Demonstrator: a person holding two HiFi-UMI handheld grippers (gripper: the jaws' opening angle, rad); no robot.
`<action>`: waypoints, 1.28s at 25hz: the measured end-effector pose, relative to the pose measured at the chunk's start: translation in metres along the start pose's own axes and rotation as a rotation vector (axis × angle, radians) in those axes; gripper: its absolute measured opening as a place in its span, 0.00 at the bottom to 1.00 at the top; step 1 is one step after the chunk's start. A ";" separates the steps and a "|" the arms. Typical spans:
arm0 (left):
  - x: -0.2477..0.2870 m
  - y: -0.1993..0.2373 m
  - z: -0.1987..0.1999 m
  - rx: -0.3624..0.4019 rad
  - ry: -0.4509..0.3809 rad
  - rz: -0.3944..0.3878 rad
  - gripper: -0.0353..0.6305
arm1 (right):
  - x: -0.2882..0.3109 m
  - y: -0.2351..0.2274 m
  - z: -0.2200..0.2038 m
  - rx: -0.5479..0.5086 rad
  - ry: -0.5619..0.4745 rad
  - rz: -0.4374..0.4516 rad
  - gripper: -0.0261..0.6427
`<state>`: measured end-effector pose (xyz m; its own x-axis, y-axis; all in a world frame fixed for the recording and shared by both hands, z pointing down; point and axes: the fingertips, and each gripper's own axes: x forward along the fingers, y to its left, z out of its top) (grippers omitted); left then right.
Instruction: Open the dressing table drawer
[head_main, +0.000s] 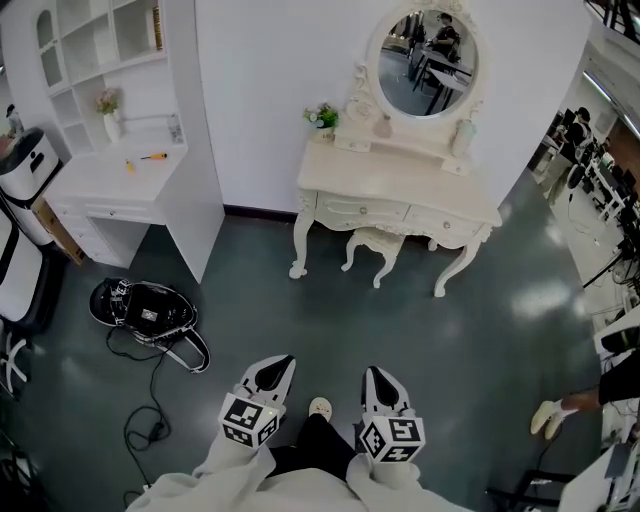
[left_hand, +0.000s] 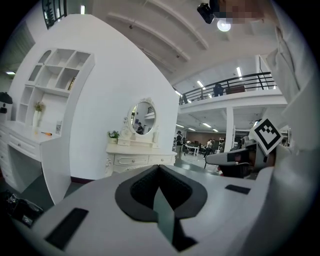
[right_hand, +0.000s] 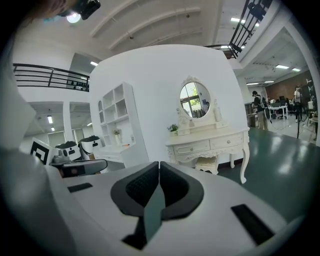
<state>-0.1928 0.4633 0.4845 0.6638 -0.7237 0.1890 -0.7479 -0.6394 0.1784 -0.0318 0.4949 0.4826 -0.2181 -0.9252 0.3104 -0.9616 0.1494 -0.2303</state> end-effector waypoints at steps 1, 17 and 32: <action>0.007 0.005 0.002 -0.004 -0.002 0.008 0.08 | 0.008 -0.004 0.005 -0.004 -0.001 0.005 0.09; 0.115 0.025 0.024 0.018 -0.013 0.034 0.08 | 0.084 -0.076 0.041 -0.011 -0.008 0.020 0.09; 0.158 0.032 0.025 0.024 0.003 0.031 0.08 | 0.120 -0.104 0.043 0.011 0.014 0.034 0.09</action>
<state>-0.1120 0.3215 0.4963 0.6402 -0.7427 0.1965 -0.7682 -0.6226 0.1492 0.0495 0.3538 0.5045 -0.2535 -0.9146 0.3151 -0.9515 0.1771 -0.2514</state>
